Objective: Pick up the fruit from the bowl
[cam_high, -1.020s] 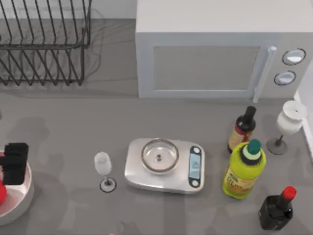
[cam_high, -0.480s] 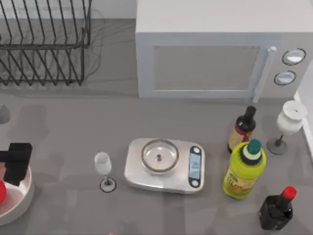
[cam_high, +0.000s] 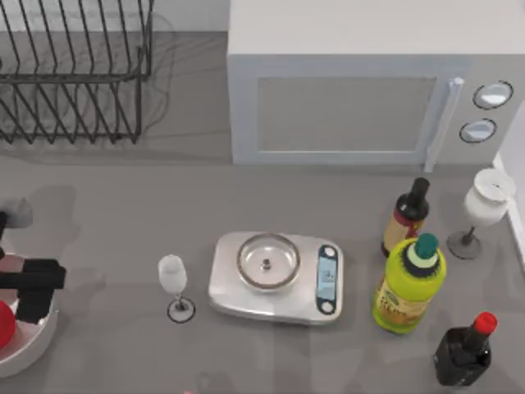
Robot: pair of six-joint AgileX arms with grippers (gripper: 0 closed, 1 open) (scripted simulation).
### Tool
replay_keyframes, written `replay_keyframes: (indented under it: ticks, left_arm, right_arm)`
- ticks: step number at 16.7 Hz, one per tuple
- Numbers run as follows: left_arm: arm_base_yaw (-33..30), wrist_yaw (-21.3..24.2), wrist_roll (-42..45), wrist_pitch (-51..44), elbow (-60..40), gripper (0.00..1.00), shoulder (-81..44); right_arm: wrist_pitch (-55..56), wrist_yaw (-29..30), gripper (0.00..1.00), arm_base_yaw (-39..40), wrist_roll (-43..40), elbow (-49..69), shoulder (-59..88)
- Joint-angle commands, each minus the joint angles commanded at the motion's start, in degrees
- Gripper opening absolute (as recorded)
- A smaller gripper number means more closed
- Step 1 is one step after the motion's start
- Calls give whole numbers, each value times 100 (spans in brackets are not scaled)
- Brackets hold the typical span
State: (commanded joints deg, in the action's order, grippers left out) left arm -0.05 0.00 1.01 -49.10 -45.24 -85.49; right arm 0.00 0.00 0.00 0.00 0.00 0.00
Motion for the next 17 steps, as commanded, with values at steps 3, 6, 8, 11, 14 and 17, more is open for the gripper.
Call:
replay_keyframes:
  ticks: [3,6,8,11,14,17]
  left_arm:
    - [6,0,11,698,412,100,-289]
    - [7,0,15,867,539,100,-392]
    - [7,0,15,867,539,100,-392]
    - [7,0,15,867,539,77,-392]
    - [7,0,15,867,539,55,-392]
    - [7,0,15,867,539,32,-392]
  right_arm:
    - [0,0,100,0,0,0,0]
    - [0,0,100,0,0,0,0]
    - [0,0,100,0,0,0,0]
    - [0,0,100,0,0,0,0]
    - [0,0,100,0,0,0,0]
    - [0,0,100,0,0,0,0]
